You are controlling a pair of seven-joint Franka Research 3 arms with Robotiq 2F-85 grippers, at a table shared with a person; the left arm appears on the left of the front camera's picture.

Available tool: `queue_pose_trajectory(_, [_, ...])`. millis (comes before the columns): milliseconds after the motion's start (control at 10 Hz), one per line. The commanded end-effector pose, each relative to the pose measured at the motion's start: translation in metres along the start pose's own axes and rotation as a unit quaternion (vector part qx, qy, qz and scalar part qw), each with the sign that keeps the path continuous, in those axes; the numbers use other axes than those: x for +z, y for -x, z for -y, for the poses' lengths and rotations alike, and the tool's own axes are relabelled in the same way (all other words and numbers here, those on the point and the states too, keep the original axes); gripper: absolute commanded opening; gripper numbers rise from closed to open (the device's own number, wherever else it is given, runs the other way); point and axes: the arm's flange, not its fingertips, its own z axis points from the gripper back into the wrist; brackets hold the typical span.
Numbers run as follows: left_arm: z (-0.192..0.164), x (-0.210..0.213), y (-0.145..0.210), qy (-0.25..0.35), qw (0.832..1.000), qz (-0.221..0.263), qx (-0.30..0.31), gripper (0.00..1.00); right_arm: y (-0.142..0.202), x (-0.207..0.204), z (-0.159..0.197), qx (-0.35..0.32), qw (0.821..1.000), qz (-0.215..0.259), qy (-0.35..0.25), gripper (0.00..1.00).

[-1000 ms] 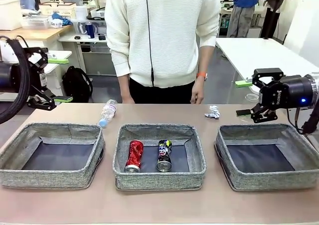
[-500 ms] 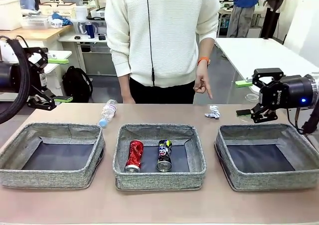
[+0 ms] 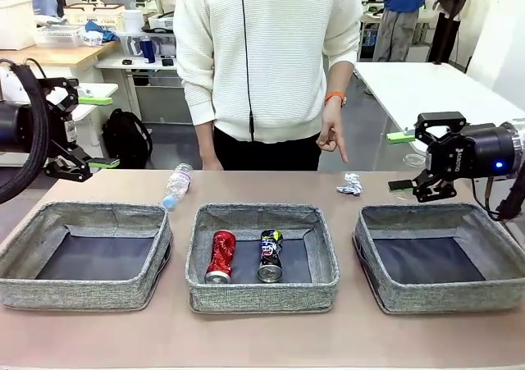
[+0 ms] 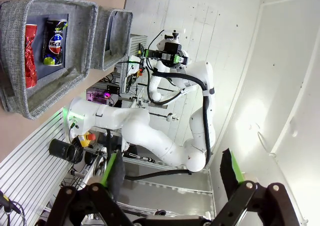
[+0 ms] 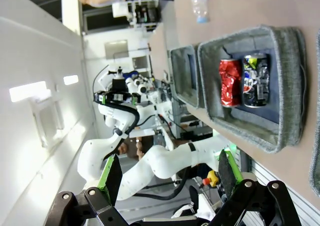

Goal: Sort the waste into the appropriate baskets.
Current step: Pick up the waste item pointed out by the person.

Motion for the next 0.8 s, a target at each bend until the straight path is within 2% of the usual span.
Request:
queue_pose_trajectory(0, [0.003,-0.002,0.002,0.011,1.000,0.000,-0.001,1.00,0.000,0.000,0.000,0.000,1.000,0.000,0.000,1.00])
queue_pose_trajectory(100, [0.003,-0.002,0.002,0.011,1.000,0.000,-0.001,1.00,-0.022,-0.018,-0.001,-0.014,0.946,0.174,0.273,1.00])
queue_pose_trajectory(200, [0.003,-0.002,0.002,0.011,1.000,0.000,-0.001,1.00,-0.046,-0.029,-0.003,0.021,0.876,0.200,0.438,1.00])
queue_pose_trajectory(300, [0.003,-0.002,0.002,0.011,1.000,0.000,-0.001,1.00,-0.059,-0.034,-0.005,0.034,0.775,0.259,0.576,1.00])
queue_pose_trajectory(400, [0.003,-0.002,0.002,0.011,1.000,0.000,-0.001,1.00,-0.064,-0.038,-0.007,0.059,0.683,0.286,0.670,1.00])
queue_pose_trajectory(500, [0.003,-0.002,0.002,0.011,1.000,0.000,-0.001,1.00,-0.064,-0.038,-0.014,0.067,0.652,0.332,0.678,1.00])
queue_pose_trajectory(600, [0.003,-0.002,0.002,0.011,1.000,0.000,-0.001,1.00,-0.052,-0.027,-0.008,0.097,0.945,0.149,0.273,1.00])
queue_pose_trajectory(700, [0.003,-0.002,0.002,0.011,1.000,0.000,-0.001,1.00,-0.052,-0.027,-0.008,0.097,0.945,0.149,0.273,1.00])
